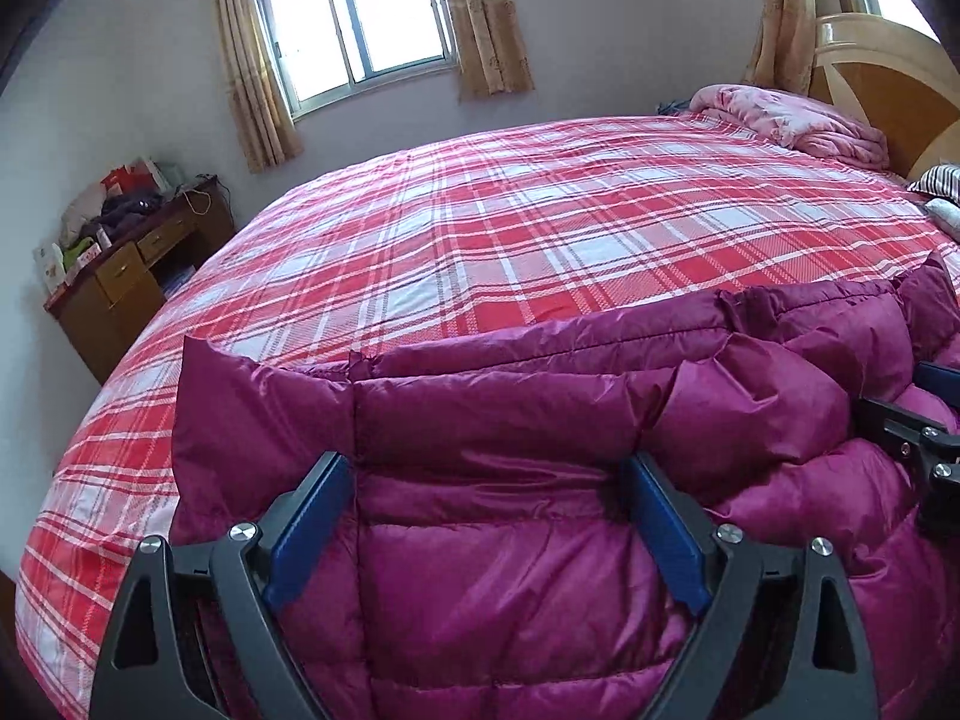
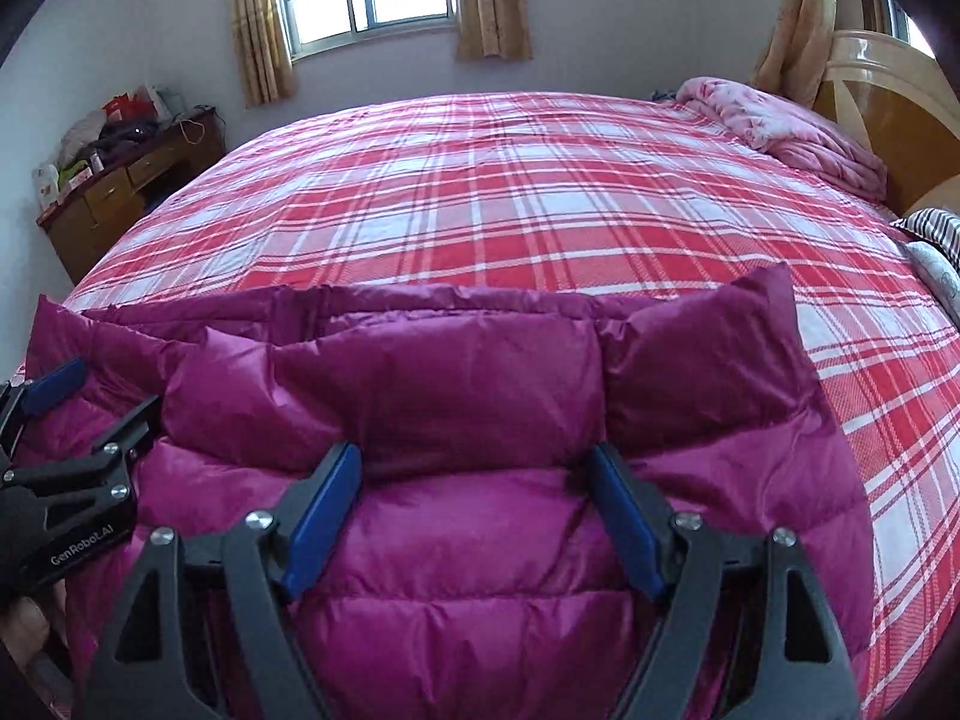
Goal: Fold large clothes
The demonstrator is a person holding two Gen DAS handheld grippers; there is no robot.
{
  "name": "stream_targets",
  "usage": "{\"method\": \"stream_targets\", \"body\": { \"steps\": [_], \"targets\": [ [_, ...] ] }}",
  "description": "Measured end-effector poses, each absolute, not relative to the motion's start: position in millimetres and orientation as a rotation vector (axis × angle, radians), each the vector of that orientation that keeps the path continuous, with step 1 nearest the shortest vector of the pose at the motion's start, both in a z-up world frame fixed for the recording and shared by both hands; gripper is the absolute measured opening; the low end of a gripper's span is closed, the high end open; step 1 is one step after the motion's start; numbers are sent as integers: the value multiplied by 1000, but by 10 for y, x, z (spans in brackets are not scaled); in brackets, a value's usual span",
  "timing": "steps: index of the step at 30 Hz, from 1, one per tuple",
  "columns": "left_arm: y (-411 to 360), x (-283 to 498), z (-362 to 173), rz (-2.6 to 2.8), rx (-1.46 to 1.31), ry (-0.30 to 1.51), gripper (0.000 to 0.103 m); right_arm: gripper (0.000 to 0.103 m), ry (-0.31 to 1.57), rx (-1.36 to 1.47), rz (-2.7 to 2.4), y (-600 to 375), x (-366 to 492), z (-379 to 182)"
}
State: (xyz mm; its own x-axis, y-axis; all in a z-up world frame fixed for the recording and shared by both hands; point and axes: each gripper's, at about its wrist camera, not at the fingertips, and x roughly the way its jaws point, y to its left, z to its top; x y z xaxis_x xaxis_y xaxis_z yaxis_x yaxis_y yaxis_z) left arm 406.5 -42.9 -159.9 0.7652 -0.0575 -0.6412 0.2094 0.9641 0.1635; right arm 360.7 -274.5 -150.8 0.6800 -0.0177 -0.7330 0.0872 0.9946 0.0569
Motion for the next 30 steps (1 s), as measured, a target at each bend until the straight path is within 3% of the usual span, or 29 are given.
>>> {"method": "stream_targets", "body": {
  "steps": [30],
  "targets": [
    [-460,4215,-1756,-161,235,781,97,83,897,83,-99,-2753,3680,-1687]
  ]
}}
